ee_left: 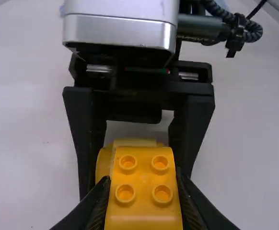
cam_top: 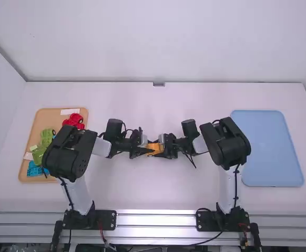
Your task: Assemble lego blocks to make yellow taxi
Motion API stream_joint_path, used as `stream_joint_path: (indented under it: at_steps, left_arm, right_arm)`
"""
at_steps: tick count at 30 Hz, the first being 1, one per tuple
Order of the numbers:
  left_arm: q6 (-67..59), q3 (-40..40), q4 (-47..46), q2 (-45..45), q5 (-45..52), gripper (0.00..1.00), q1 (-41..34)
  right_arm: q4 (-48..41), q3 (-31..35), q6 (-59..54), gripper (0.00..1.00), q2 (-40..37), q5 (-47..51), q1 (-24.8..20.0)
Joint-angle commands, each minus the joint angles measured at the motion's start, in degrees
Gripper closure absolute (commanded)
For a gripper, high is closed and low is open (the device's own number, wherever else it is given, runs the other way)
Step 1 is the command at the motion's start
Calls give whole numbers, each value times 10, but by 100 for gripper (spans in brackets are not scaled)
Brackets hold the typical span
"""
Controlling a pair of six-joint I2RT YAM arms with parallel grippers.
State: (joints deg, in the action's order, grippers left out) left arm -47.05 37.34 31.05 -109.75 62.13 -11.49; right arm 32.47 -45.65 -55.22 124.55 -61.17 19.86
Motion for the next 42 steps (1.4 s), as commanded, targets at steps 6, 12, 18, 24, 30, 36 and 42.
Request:
stream_joint_path:
  at_steps: [6, 12, 18, 24, 30, 36, 42]
  left_arm:
    - [15, 6, -7, -7, -57, 89, -21]
    - [28, 8, -14, -7, -100, 92, -36]
    - [40, 14, -61, -5, -173, 95, -19]
    - [23, 33, -126, 12, -156, 96, 3]
    - [-35, 44, -199, 12, -154, 98, -7]
    - [-56, 43, -235, 12, -181, 97, -19]
    - [-57, 35, -233, 12, -183, 98, -51]
  right_arm:
    - [-4, 0, -3, 60, 6, 12, 0]
    - [-4, 0, -3, 60, 6, 12, 0]
    - [-5, 0, -3, 61, 6, 12, 0]
    - [-2, 4, -4, 61, 6, 12, 0]
    - [-2, 3, -4, 61, 6, 12, 0]
    - [-2, 3, -3, 61, 6, 12, 0]
    - [-1, 3, -3, 61, 6, 13, 0]
